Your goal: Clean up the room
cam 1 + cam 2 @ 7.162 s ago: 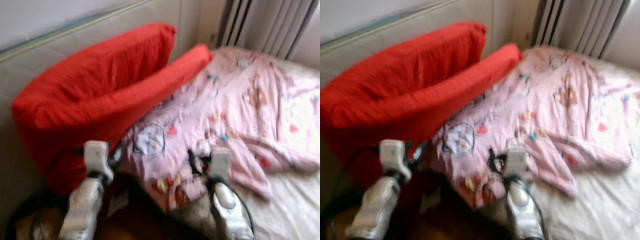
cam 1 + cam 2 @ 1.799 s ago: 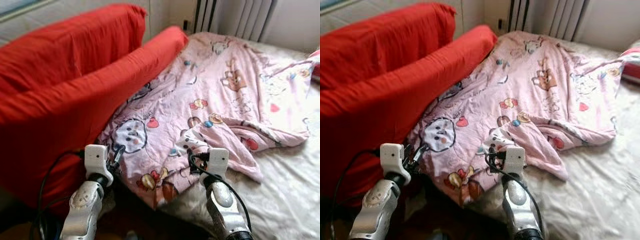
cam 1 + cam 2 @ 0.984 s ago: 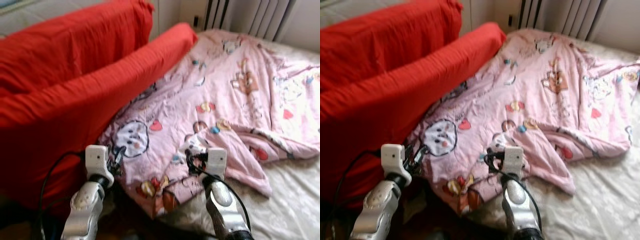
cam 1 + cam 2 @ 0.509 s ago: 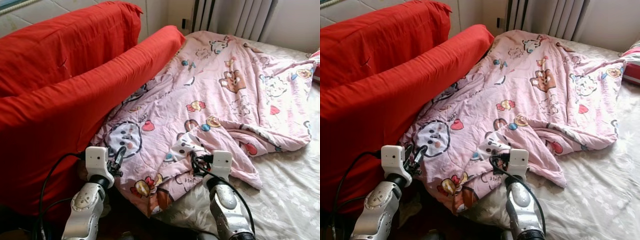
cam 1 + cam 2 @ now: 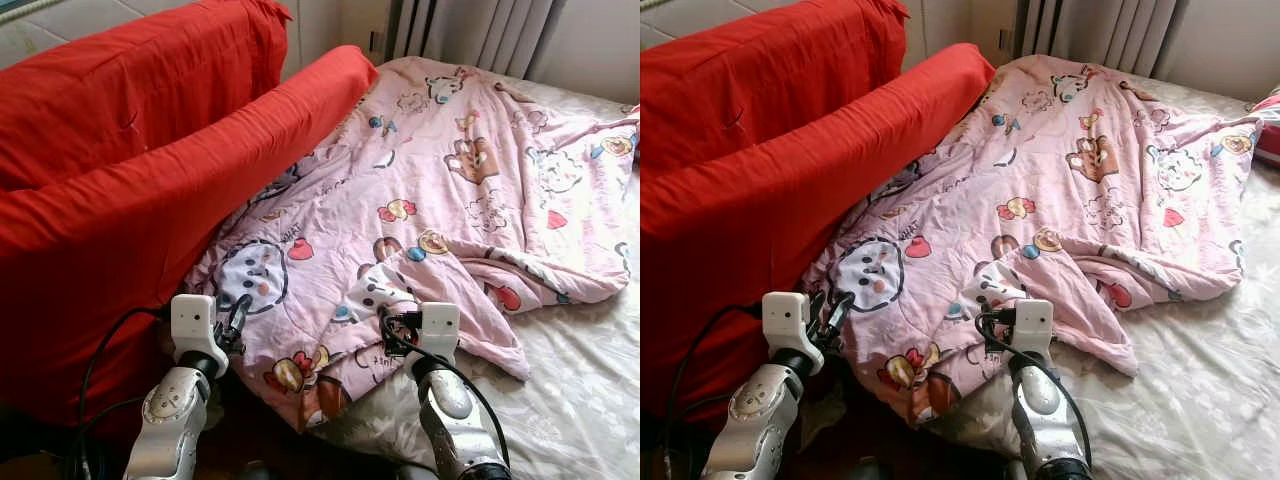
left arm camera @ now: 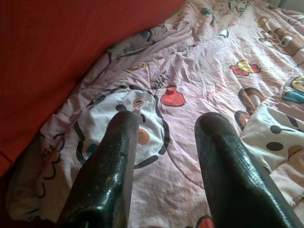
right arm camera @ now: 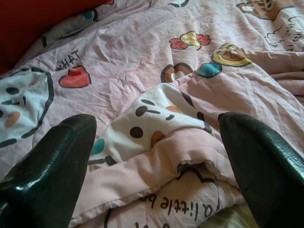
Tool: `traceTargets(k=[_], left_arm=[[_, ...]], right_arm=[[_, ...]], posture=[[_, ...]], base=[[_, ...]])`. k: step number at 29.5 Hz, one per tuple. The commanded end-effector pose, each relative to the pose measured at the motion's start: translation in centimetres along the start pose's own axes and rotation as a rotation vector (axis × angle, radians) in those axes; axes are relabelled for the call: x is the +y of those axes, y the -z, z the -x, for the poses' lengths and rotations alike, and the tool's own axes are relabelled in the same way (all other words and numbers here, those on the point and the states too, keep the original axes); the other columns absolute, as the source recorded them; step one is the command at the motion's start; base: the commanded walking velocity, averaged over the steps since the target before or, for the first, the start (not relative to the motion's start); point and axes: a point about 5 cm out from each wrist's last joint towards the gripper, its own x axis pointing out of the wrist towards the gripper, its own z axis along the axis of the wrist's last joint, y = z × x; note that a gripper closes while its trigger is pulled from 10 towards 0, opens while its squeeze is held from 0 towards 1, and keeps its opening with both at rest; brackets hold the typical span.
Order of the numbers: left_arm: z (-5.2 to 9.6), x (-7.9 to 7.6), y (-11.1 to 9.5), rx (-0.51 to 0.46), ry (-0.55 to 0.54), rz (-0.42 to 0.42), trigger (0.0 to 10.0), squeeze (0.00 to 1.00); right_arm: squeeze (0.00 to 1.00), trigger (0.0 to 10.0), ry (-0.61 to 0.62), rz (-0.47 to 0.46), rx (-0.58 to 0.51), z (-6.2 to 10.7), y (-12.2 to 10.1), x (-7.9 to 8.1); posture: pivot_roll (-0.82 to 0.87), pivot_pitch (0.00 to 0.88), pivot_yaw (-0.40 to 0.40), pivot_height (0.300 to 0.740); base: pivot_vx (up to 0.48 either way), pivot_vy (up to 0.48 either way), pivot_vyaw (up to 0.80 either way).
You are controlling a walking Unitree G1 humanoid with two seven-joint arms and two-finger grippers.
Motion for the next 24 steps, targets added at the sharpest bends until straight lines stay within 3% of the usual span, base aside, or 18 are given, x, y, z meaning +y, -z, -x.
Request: traceTargets(k=[1,4,13,19,24], left_arm=[[0.4,0.0,0.5,0.015,-0.006,0.008,10.0,0.0],[0.4,-0.1,0.5,0.014,-0.002,0.009,10.0,0.0],[0.9,-0.3,0.6,0.018,-0.001,0.011,10.0,0.0],[2.1,-0.4,0.6,0.024,-0.014,0.011,10.0,0.0],[3.2,-0.6,0.5,0.026,-0.024,0.012,10.0,0.0]], right_arm=[[0.0,10.0,-0.009,0.01,0.013,0.4,0.5,0.0],[0.0,10.0,-0.019,0.011,0.002,0.5,0.5,0.1],[0.0,10.0,-0.026,0.025,0.027,0.3,0.8,0.2],[0.0,10.0,-0.062,0.132,0.109,-0.7,1.0,0.7],[0.0,10.0,-0.156,0.322,0.07,-2.2,-0.8,2.1]], posture=[[0.09,0.291,0.01,0.642],[0.09,0.301,0.008,0.622],[0.1,0.332,-0.002,0.622],[0.13,0.385,-0.012,0.622],[0.15,0.431,-0.017,0.622]], base=[[0.0,0.0,0.0],[0.0,0.0,0.0],[0.0,0.0,0.0],[0.0,0.0,0.0],[0.0,0.0,0.0]])
